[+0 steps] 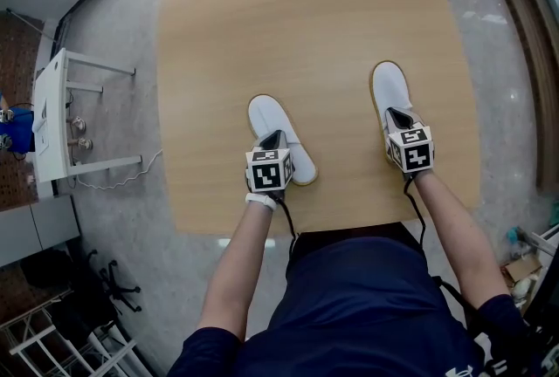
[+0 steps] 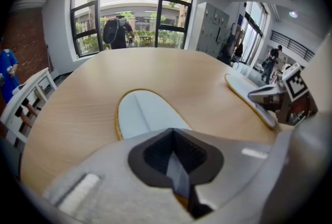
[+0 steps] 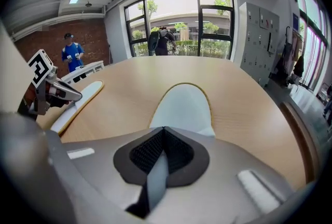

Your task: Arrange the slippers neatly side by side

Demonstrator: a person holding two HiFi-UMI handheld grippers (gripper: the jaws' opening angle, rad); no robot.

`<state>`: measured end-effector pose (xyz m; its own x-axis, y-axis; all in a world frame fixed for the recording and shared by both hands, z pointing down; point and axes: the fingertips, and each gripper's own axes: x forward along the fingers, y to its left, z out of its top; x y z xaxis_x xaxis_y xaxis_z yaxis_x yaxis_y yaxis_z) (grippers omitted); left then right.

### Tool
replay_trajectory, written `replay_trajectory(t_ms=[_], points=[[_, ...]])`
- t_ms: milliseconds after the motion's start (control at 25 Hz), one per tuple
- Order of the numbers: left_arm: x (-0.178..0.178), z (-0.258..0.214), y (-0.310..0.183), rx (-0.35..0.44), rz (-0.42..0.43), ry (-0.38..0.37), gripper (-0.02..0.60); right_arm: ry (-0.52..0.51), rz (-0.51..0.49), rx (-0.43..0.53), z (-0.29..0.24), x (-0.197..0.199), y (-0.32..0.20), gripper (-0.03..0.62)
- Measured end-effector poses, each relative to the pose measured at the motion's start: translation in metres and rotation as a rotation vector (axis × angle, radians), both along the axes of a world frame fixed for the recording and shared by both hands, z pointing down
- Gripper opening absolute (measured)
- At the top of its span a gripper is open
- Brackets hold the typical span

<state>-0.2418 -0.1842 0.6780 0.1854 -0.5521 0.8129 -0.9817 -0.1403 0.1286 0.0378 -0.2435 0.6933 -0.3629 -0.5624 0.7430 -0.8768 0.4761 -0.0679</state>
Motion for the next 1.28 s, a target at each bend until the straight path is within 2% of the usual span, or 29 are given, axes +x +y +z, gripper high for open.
replay_trajectory(t_ms=[280, 560, 1040, 1280], points=[[0.024, 0.012, -0.001, 0.025, 0.131, -0.07, 0.003, -0.092, 0.072, -0.071, 0.006, -0.009, 0.014, 0.009], [0.049, 0.016, 0.001, 0.042, 0.192, -0.061, 0.003, -0.113, 0.097, -0.088, 0.008, -0.024, 0.031, 0.008], [0.09, 0.019, 0.011, 0.065, 0.327, -0.075, 0.003, -0.253, 0.193, -0.181, 0.009, -0.044, 0.053, 0.008], [0.106, 0.02, 0.016, 0.077, 0.35, -0.069, 0.003, -0.259, 0.18, -0.194, 0.01, -0.053, 0.061, 0.009]])
